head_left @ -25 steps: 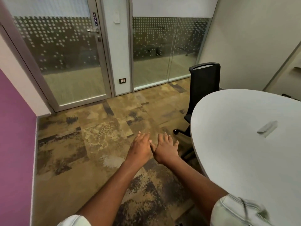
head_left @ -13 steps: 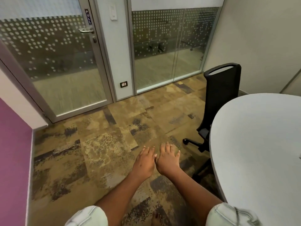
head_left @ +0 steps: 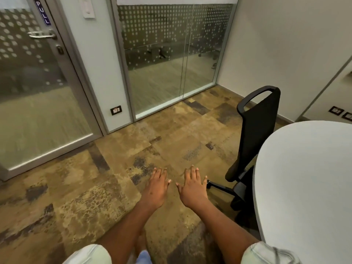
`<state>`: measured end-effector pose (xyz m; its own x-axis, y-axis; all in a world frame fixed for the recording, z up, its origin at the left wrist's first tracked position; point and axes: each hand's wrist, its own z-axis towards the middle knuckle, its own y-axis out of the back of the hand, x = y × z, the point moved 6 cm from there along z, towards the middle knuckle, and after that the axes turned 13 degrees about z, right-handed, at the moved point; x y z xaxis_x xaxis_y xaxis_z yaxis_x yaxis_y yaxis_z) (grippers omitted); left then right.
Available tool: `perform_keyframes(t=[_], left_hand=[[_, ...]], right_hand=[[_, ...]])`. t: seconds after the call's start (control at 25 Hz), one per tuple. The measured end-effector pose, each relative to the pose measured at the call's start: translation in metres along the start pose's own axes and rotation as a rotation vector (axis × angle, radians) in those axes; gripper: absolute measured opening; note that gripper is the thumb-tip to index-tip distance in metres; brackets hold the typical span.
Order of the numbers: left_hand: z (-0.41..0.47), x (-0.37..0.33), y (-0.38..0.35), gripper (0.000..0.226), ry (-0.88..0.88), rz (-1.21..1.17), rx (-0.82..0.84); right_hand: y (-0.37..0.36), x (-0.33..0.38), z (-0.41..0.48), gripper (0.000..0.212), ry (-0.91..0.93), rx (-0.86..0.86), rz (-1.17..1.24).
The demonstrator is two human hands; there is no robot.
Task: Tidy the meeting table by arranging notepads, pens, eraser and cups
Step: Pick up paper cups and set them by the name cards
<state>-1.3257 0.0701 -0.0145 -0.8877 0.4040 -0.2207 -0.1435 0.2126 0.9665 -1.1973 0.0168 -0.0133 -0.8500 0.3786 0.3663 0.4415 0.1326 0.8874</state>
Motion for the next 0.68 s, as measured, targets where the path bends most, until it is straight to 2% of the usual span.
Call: perform_keyframes(t=[0.24, 0.28, 0.36, 0.52, 0.68], left_hand=[[0.170, 0.013, 0.045, 0.053, -0.217, 0.047, -0.019], [0.174, 0.013, 0.050, 0.054, -0.221, 0.046, -0.032], [0.234, 0.017, 0.066, 0.054, -0.260, 0.030, 0.000], [0.317, 0.005, 0.071, 0.052, -0.363, 0.089, -0.005], [0.432, -0.026, 0.073, 0.051, -0.430, 0.096, 0.008]], right_hand=[[0.044, 0.034, 0.134, 0.069, -0.147, -0.074, 0.101], [0.050, 0.035, 0.137, 0.069, -0.151, -0.088, 0.118], [0.073, 0.044, 0.191, 0.069, -0.199, -0.113, 0.153], [0.102, 0.040, 0.269, 0.069, -0.259, -0.161, 0.159], [0.137, 0.005, 0.373, 0.070, -0.334, -0.218, 0.206]])
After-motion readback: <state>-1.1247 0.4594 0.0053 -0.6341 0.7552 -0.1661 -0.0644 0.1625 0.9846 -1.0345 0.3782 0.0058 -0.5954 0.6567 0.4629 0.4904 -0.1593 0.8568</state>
